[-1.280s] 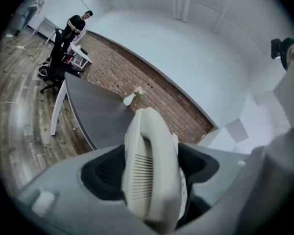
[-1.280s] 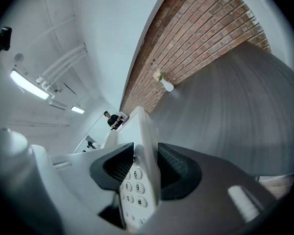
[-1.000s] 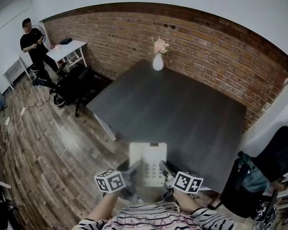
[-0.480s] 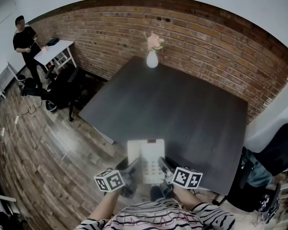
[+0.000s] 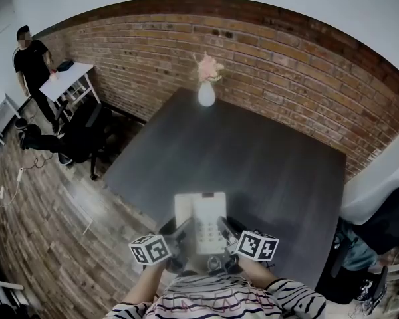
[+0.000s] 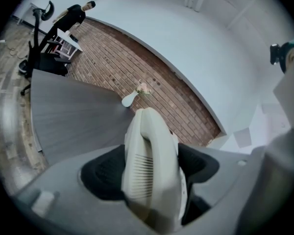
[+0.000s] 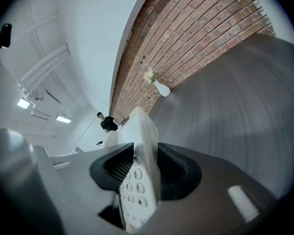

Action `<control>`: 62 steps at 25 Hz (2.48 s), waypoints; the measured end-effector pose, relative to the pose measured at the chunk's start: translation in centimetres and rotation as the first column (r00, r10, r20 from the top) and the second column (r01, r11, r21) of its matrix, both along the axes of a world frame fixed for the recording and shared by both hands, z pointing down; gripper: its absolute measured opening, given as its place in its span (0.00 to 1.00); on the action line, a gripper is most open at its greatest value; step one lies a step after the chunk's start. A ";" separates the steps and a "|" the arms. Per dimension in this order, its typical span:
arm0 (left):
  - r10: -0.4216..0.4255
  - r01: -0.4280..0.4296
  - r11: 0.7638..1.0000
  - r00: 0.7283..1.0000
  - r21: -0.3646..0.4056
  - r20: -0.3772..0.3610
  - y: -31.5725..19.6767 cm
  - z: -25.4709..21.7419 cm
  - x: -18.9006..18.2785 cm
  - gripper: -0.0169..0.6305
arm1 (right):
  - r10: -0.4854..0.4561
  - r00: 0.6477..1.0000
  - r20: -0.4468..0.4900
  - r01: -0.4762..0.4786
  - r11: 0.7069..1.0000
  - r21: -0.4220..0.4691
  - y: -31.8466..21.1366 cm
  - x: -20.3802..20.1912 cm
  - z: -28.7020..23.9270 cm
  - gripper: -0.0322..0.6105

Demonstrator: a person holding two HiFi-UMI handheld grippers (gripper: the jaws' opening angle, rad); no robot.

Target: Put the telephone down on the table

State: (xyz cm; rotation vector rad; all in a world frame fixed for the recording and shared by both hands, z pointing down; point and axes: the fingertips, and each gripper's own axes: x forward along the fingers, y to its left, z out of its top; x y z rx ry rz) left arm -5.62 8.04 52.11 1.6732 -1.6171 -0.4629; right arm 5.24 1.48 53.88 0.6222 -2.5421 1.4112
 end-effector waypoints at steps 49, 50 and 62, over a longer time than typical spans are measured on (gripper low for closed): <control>0.498 -0.498 0.867 0.867 0.000 -0.008 -26.7 0.4 -16.0 0.54 | 0.499 0.866 0.000 -0.499 0.866 0.005 -20.4 -14.3 0.7 0.28; 0.495 -0.495 0.869 0.869 0.000 -0.006 -27.7 0.5 -15.9 0.54 | 0.497 0.868 0.001 -0.497 0.868 0.005 -21.4 -14.2 0.8 0.27; 0.487 -0.487 0.873 0.873 -0.040 0.008 -37.8 3.6 -15.1 0.54 | 0.496 0.868 -0.003 -0.496 0.868 -0.016 -31.5 -13.0 3.3 0.27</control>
